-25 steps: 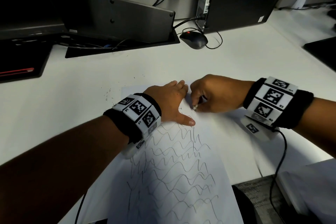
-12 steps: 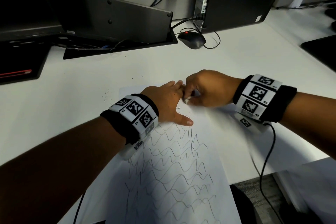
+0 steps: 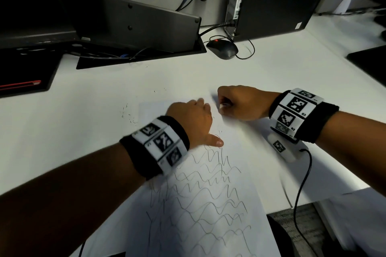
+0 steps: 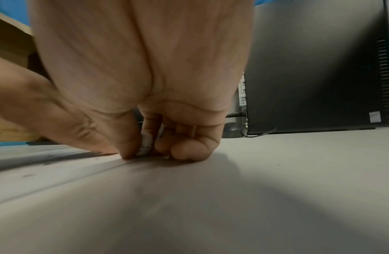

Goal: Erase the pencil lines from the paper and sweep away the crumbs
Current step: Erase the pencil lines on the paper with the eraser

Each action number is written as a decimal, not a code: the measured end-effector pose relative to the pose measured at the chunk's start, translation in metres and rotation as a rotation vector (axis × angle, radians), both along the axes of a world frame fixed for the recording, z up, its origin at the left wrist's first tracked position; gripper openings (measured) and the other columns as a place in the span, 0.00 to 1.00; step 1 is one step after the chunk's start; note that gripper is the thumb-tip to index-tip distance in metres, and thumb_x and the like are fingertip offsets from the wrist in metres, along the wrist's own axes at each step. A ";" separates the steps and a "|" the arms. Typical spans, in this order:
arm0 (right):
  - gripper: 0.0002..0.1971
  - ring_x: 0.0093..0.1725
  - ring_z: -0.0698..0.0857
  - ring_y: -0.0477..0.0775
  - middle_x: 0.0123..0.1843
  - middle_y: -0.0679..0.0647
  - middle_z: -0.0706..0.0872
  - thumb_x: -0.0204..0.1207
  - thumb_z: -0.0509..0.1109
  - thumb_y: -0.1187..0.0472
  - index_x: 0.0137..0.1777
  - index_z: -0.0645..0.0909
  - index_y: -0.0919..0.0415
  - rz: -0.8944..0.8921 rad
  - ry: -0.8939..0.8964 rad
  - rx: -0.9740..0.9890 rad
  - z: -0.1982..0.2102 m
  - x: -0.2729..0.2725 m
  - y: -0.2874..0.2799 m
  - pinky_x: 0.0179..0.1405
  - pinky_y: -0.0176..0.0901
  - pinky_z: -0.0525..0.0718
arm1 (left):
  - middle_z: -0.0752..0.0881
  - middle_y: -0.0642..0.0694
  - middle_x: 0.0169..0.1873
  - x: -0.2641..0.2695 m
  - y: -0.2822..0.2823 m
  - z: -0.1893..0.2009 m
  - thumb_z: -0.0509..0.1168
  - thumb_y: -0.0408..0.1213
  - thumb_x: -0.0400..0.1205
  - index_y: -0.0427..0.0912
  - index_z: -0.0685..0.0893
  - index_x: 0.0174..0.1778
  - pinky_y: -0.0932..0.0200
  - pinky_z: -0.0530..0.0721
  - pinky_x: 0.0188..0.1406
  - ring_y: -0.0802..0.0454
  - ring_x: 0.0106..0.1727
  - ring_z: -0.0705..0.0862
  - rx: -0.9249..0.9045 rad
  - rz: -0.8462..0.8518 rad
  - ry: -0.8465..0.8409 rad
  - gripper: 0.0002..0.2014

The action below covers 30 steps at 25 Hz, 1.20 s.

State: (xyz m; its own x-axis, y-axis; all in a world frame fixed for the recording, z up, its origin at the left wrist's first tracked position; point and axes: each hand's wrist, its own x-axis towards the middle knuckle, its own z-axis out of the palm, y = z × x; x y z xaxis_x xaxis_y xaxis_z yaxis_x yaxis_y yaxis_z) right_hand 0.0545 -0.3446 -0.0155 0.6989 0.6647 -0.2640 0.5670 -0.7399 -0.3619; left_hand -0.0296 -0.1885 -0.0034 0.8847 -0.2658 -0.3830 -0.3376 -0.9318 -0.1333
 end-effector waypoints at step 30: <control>0.09 0.39 0.75 0.53 0.40 0.48 0.77 0.78 0.62 0.63 0.39 0.67 0.54 0.013 0.040 0.040 -0.002 0.003 -0.002 0.41 0.49 0.77 | 0.33 0.43 0.86 -0.034 0.003 -0.006 0.49 0.79 0.74 0.43 0.35 0.87 0.32 0.49 0.83 0.46 0.87 0.36 -0.104 0.020 0.239 0.57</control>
